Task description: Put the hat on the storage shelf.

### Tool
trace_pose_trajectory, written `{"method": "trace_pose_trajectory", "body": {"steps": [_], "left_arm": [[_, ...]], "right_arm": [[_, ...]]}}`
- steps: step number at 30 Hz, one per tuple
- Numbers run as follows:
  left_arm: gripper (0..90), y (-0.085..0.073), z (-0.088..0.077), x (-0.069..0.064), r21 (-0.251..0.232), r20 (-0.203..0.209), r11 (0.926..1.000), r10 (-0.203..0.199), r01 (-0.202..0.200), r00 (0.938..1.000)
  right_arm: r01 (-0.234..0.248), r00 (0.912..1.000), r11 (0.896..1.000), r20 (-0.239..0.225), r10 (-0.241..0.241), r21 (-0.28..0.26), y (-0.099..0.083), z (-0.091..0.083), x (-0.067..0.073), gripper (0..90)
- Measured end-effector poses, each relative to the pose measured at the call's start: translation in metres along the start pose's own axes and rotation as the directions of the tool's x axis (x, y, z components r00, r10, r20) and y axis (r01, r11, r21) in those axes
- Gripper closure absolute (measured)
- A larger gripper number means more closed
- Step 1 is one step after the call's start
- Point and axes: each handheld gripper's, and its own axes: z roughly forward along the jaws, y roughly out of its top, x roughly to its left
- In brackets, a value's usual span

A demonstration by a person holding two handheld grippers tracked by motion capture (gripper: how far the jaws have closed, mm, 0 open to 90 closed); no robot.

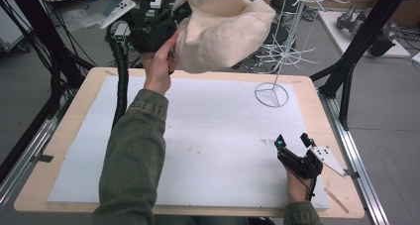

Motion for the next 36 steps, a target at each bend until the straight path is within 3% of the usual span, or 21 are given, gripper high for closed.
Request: {"method": "trace_pose_trajectory", "body": {"steps": [6, 13, 17, 22, 30, 36], "left_arm": [[73.3, -0.007, 0.034, -0.006, -0.028, 0.053, 0.9983, -0.049, 0.051, 0.9974], [73.3, -0.005, 0.073, -0.020, -0.051, 0.095, 0.9965, -0.061, 0.066, 0.9937], [73.4, -0.004, 0.092, -0.020, -0.057, 0.072, 0.9960, -0.065, 0.069, 0.9953], [73.4, -0.011, 0.112, -0.015, -0.088, 0.072, 0.9911, -0.094, 0.100, 0.9930], [73.4, -0.032, 0.144, -0.007, -0.098, 0.011, 0.9906, -0.094, 0.095, 0.9955], [73.3, -0.051, 0.157, 0.003, -0.091, -0.028, 0.9898, -0.113, 0.110, 0.9932]], "right_arm": [[-0.007, 1.0000, 1.000, 0.005, 0.007, -0.006, 0.001, -0.001, -0.001, 9.9], [-0.012, 0.9999, 1.000, 0.007, 0.012, -0.012, 0.001, -0.002, -0.003, 9.9], [-0.012, 0.9999, 1.000, 0.005, 0.012, -0.013, 0.001, -0.002, -0.002, 9.9], [-0.018, 0.9998, 1.000, 0.004, 0.018, -0.019, 0.001, -0.004, -0.004, 9.9], [-0.019, 0.9998, 1.000, 0.007, 0.020, -0.014, 0.000, -0.006, -0.007, 9.9], [-0.013, 0.9999, 1.000, 0.005, 0.013, -0.018, 0.000, -0.007, -0.008, 9.9]]}}
